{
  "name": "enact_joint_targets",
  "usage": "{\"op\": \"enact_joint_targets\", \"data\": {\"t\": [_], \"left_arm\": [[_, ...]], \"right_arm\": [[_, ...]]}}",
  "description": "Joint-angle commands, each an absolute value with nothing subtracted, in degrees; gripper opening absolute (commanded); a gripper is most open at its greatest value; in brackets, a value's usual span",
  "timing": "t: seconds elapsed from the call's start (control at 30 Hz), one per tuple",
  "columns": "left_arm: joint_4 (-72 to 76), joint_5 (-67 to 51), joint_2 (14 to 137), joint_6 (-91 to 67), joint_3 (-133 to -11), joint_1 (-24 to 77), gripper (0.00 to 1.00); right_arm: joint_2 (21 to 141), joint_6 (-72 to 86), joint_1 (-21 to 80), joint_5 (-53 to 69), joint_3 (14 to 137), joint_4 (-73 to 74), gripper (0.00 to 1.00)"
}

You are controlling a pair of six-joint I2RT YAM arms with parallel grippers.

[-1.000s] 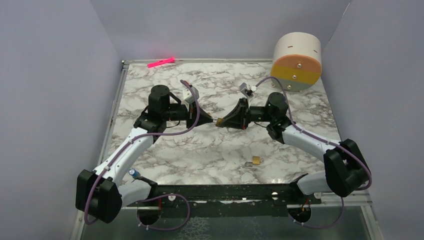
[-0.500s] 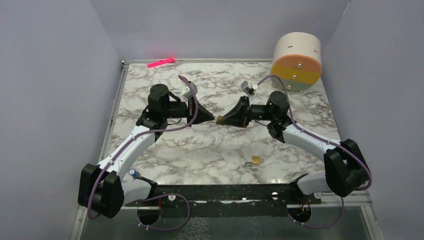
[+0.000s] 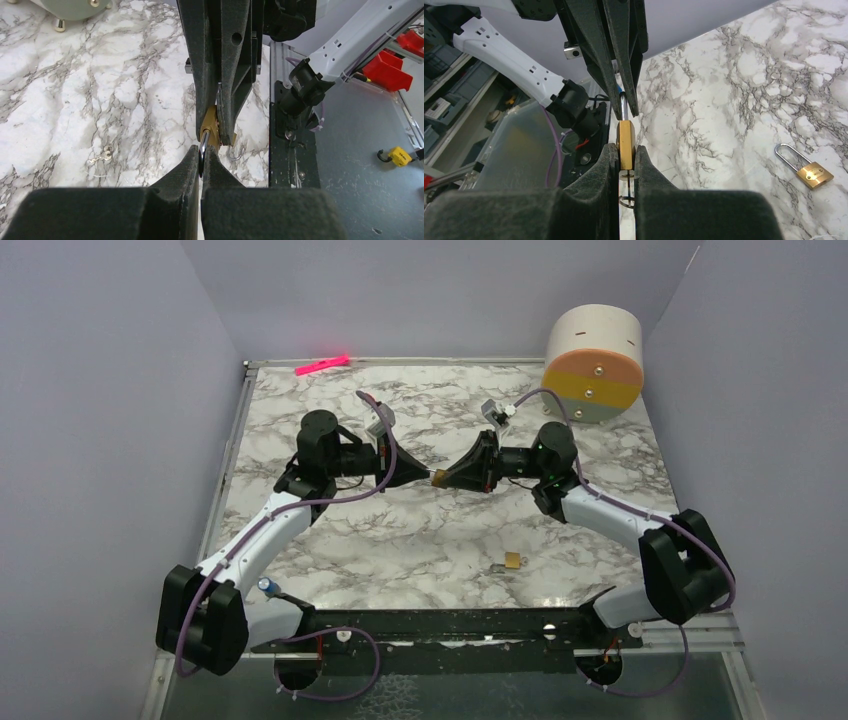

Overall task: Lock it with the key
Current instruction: Lock the lock.

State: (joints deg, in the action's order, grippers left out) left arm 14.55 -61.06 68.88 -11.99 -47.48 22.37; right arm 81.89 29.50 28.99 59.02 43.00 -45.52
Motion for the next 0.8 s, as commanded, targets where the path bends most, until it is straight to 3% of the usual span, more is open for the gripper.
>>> {"op": "enact_joint_targets", "data": {"t": [0.0,0.77], "left_arm": [[17.0,-61.8,67.4,-11.9,-46.1,26.1,0.00],[26.9,-58.3,69.9,-17.8,-42.6,33.9,0.00]], "right_arm": [[83.1,32.8,30.0,57.0,46.4,-52.9,0.01],[84.5,39.4,31.3,56.2,46.8,-60.2,0.01]]}}
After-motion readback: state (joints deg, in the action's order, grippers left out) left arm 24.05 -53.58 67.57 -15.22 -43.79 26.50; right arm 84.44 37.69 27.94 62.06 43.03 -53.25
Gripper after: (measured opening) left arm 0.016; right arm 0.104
